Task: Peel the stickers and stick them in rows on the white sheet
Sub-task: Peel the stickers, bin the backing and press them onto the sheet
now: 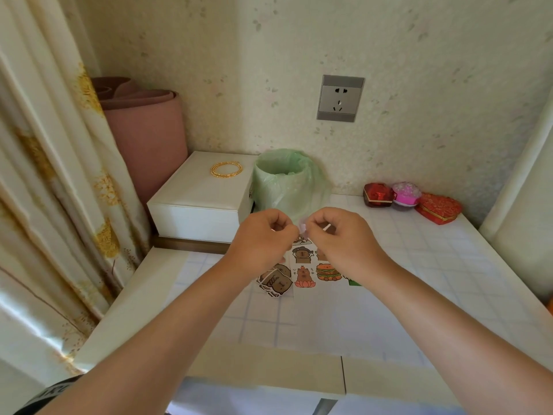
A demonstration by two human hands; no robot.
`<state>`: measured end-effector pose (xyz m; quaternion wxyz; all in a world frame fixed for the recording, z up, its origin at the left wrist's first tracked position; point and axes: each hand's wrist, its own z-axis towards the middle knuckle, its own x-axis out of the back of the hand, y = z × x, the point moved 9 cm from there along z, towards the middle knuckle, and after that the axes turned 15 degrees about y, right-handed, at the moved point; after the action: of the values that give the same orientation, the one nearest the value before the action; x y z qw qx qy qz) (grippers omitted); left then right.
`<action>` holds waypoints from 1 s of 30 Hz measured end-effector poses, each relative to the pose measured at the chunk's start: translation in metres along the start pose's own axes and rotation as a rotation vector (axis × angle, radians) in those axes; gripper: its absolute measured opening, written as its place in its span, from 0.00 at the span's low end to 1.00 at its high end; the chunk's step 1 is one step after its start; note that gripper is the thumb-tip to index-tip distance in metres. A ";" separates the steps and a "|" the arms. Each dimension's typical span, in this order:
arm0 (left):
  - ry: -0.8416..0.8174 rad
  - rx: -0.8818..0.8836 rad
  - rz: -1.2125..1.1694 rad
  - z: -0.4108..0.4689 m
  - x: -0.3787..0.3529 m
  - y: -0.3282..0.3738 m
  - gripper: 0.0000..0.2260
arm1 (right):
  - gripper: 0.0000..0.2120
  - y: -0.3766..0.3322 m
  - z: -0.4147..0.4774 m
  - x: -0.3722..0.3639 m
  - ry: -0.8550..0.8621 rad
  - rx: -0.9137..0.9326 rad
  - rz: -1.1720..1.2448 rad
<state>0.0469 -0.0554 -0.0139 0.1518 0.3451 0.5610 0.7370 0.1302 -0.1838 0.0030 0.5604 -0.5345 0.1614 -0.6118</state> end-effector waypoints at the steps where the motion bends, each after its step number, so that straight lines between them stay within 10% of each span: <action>1: -0.017 -0.003 -0.012 -0.001 -0.001 0.001 0.06 | 0.05 -0.001 0.000 -0.001 -0.007 -0.005 0.010; 21: 0.128 -0.051 0.204 0.038 0.067 -0.006 0.12 | 0.06 -0.030 0.031 -0.019 0.136 -0.090 0.157; 30: 0.108 0.050 0.170 0.051 0.088 -0.017 0.13 | 0.07 -0.052 0.133 -0.038 0.276 0.152 -0.248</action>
<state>0.0159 0.0407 0.0067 0.0493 0.3549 0.5553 0.7505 0.2069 -0.0816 0.0763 0.4921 -0.4173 0.1229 -0.7540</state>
